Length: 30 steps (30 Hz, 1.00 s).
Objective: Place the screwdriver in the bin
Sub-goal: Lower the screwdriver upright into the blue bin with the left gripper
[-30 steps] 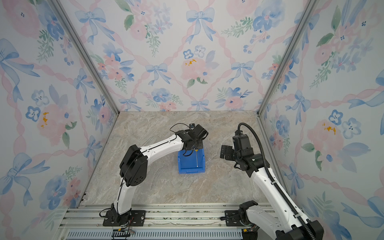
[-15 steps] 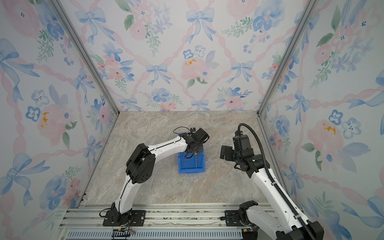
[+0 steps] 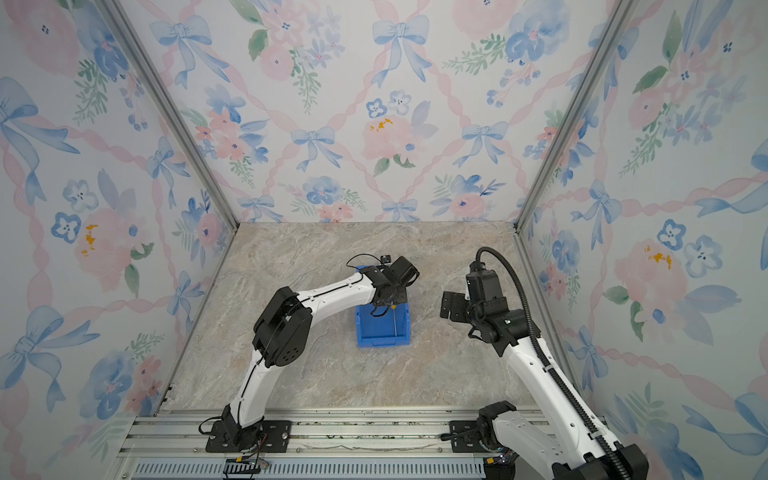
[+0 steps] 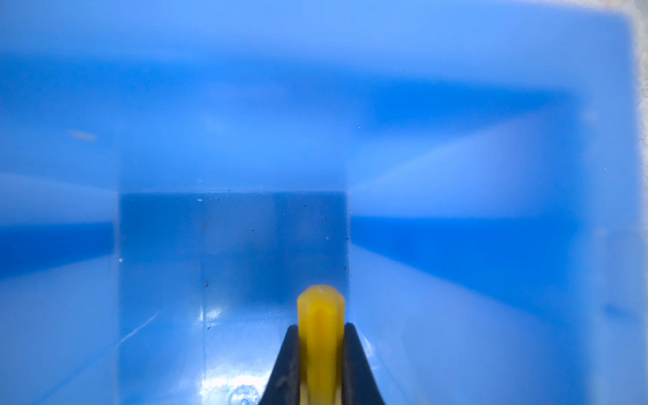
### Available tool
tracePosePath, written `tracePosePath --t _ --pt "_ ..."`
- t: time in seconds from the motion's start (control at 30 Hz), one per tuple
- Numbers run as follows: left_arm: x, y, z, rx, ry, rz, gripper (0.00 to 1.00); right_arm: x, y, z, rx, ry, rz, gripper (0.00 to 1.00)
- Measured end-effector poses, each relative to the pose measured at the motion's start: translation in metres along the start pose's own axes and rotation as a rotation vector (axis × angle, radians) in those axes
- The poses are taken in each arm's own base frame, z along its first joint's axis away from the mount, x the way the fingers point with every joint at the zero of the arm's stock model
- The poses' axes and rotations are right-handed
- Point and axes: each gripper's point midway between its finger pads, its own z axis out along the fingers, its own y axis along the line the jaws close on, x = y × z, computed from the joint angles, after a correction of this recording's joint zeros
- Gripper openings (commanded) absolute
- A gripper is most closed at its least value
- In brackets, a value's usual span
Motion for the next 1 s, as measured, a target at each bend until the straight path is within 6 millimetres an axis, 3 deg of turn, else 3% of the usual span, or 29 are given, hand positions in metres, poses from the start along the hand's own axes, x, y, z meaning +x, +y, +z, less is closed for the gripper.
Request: tracePosePath --t 0.4,1.0 --pt "0.003 0.018 -0.006 -0.046 -0.016 -0.007 0.0 0.001 -0.001 -0.001 -0.001 -0.003 0.001 0.97" --pt "0.006 0.027 0.004 -0.066 0.004 -0.017 0.0 0.003 -0.001 -0.001 -0.003 -0.003 0.002 0.97"
